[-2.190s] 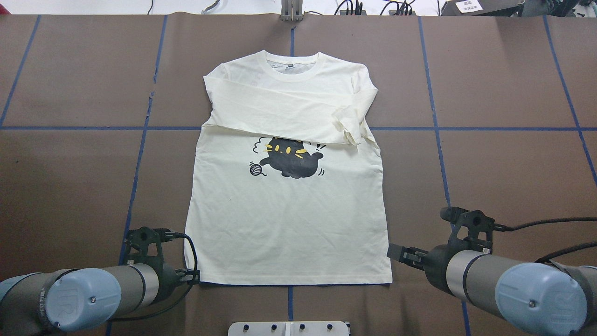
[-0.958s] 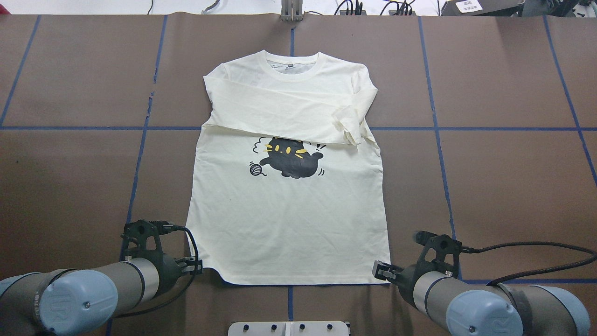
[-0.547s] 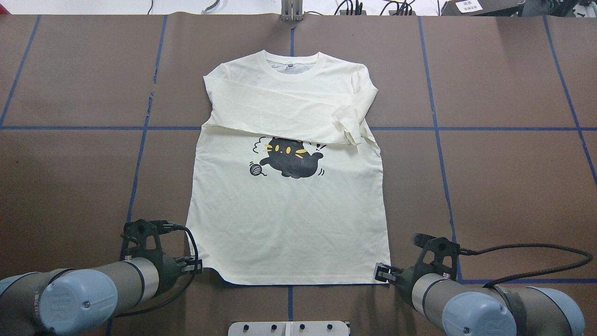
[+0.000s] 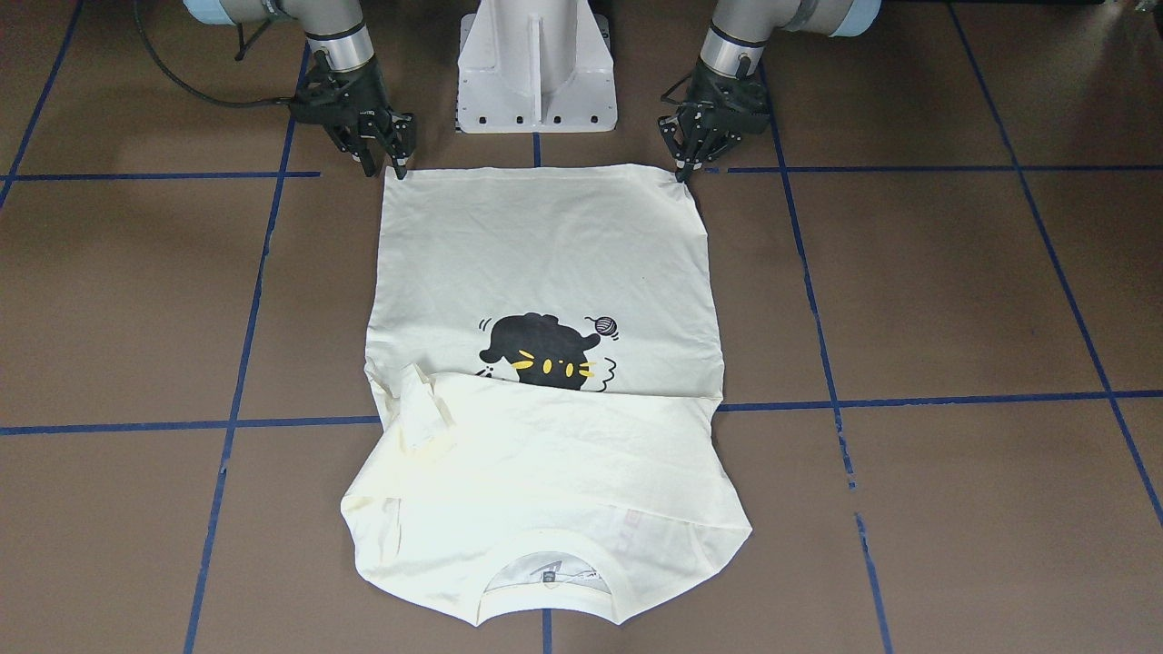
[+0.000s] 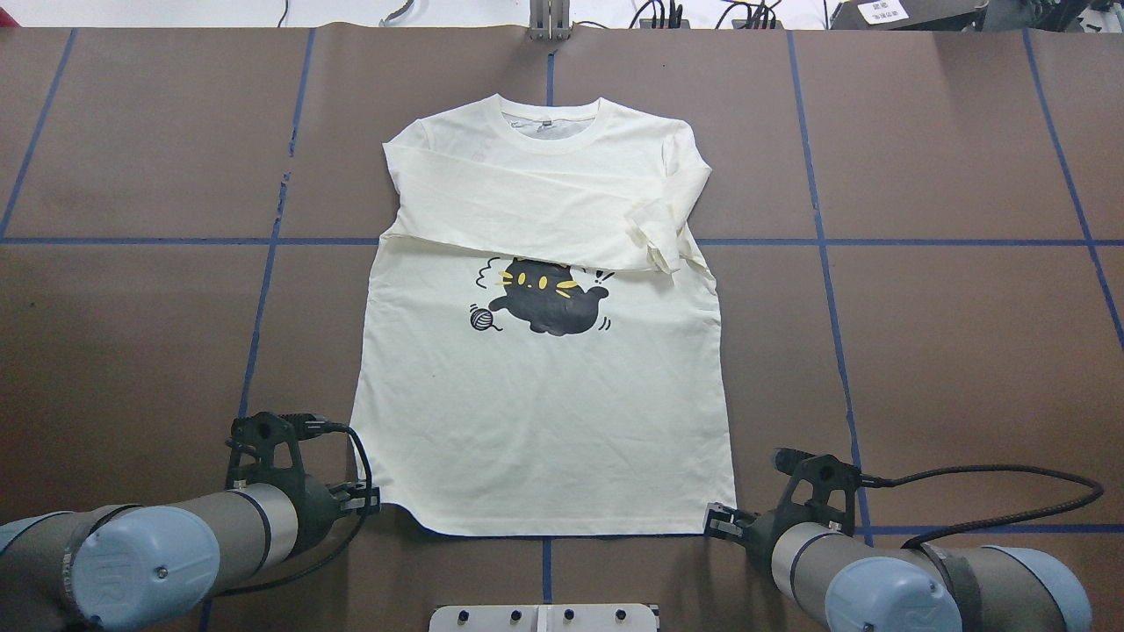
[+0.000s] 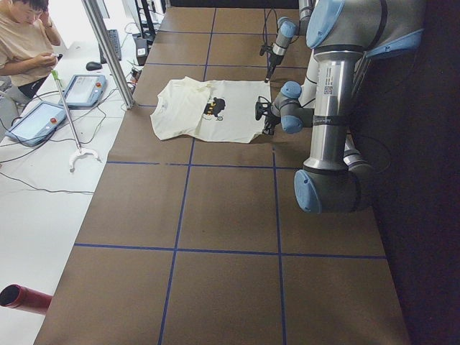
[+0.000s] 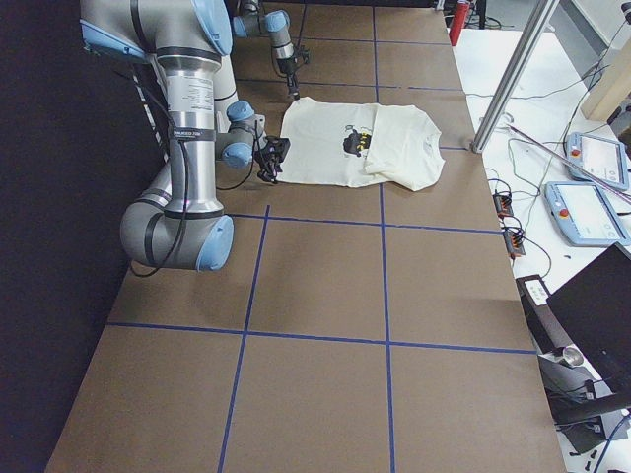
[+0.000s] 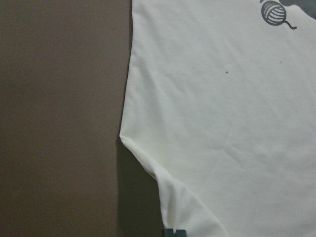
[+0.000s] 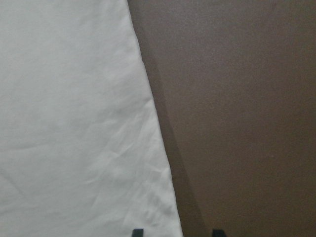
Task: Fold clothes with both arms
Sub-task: 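Adjust both grippers at the hem corners and close on the fabric, then lift the hem with both grippers and fold it toward the collar, then lower the hem near the collar and open both grippers, then move the left gripper to the near side edge while the right holds still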
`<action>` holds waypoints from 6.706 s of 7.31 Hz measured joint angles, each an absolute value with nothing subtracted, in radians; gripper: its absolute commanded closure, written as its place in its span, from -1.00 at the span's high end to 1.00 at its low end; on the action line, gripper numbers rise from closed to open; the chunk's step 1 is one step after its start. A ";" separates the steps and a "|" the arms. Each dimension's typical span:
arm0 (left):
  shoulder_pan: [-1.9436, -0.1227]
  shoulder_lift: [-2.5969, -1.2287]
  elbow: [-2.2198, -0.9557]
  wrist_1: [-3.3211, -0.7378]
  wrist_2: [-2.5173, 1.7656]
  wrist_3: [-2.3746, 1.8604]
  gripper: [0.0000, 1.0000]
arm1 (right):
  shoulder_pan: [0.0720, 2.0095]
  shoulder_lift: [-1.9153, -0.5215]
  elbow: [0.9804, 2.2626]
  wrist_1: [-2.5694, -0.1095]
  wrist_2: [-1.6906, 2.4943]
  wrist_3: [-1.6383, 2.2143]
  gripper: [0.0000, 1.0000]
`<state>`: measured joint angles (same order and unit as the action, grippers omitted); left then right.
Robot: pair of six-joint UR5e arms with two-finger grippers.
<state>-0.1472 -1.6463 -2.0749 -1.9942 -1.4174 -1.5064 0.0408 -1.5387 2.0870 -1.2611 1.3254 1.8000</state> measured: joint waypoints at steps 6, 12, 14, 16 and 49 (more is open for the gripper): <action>-0.150 -1.643 -2.077 -1.994 -1.418 -1.506 -1.00 | 0.031 -1.524 2.083 -1.263 1.327 1.798 -1.00; -0.182 -1.654 -2.433 -1.655 -1.546 -1.417 -1.00 | 0.099 -1.525 2.408 -1.552 1.441 1.786 -1.00; -0.251 -1.692 -2.634 -1.437 -1.660 -1.404 -1.00 | 0.139 -1.497 2.625 -1.770 1.538 1.784 -1.00; -0.320 -1.743 -2.644 -1.373 -1.697 -1.344 -1.00 | 0.241 -1.384 2.675 -1.921 1.625 1.706 -1.00; -0.423 -1.752 -1.808 -2.199 -1.641 -1.269 -1.00 | 0.732 -0.983 1.579 -1.336 1.739 1.287 1.00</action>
<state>-0.4233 -1.7524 -1.8075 -2.1991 -1.6409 -1.2686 0.7324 -0.9831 1.5795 -1.3361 1.7389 1.2871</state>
